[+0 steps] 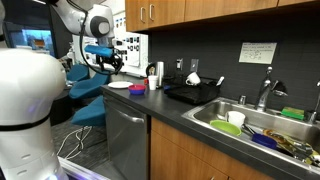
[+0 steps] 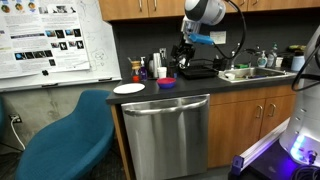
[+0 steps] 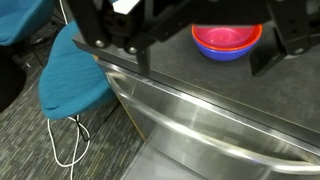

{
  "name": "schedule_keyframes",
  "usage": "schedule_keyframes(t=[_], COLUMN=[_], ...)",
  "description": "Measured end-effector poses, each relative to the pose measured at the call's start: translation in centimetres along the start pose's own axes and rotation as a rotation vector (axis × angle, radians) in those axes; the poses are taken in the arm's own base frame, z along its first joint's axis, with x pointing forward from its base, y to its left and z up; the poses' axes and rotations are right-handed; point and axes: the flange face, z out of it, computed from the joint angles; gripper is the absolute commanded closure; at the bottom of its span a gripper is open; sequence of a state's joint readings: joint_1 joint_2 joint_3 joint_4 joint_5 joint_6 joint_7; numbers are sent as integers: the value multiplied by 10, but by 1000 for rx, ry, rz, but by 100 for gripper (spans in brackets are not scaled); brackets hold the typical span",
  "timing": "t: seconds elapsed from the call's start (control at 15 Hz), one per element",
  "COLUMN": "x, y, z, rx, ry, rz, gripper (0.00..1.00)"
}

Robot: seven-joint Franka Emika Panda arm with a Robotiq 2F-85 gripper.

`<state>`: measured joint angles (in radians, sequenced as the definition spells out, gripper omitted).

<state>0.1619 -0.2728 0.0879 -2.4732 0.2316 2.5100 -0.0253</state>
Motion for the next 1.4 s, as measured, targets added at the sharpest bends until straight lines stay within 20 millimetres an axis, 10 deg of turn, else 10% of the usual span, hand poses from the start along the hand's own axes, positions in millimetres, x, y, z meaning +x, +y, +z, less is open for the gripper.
schedule_keyframes(t=[0.8, 1.4], x=[36, 94], y=[-23, 4], z=[50, 67], rx=[10, -25], ry=[143, 287], rz=[-129, -116], gripper=[0, 0])
